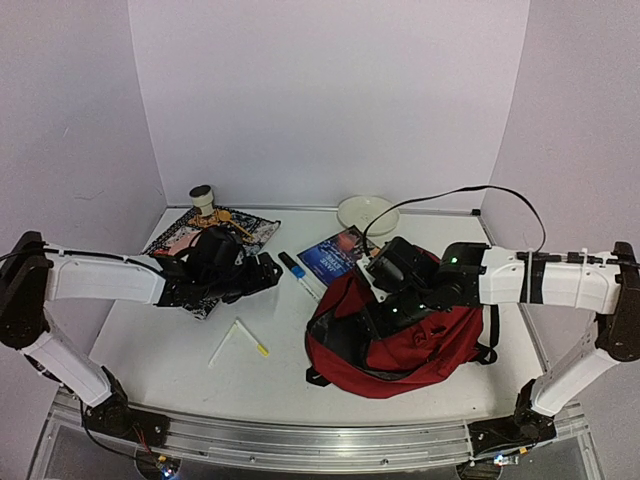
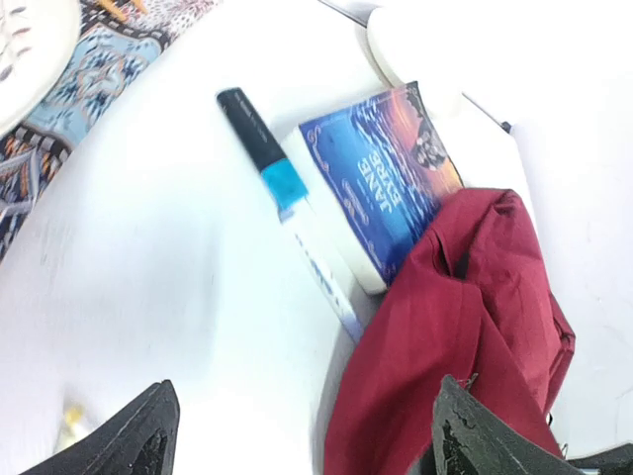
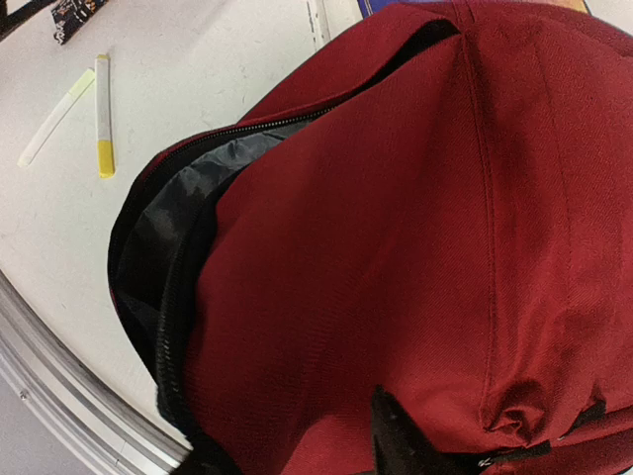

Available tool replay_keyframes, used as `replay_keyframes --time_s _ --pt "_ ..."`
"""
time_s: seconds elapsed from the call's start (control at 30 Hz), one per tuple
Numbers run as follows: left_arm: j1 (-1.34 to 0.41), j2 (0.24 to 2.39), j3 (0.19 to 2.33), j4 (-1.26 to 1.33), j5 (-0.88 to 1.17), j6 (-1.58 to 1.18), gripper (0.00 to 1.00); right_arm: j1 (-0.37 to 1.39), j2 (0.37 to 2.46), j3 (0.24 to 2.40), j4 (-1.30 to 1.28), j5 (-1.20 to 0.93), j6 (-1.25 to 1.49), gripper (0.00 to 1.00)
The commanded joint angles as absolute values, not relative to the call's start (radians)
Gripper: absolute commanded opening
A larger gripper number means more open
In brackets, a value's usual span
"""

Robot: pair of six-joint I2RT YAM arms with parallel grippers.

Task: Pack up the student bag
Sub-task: Place the largest pocket of the student bag, then adjust the book at the center of the board.

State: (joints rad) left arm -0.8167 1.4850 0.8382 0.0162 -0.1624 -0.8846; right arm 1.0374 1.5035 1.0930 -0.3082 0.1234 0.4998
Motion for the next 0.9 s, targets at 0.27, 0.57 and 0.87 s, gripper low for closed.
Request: replay_keyframes --time_s 0.27,0.57,0.87 --pt "-0.656 1.872 1.258 -0.033 0.093 -0.604 0.77 1.036 1.355 1.066 -0.121 0.173 0.411 0.78" --pt "-0.615 2.122 1.602 -0.178 0.117 -0.400 0.60 1.036 1.281 1.010 -0.009 0.110 0.358 0.88" --pt "-0.587 2.323 1.834 -0.280 0.204 -0.320 0.55 1.036 1.289 1.003 -0.008 0.136 0.357 0.88"
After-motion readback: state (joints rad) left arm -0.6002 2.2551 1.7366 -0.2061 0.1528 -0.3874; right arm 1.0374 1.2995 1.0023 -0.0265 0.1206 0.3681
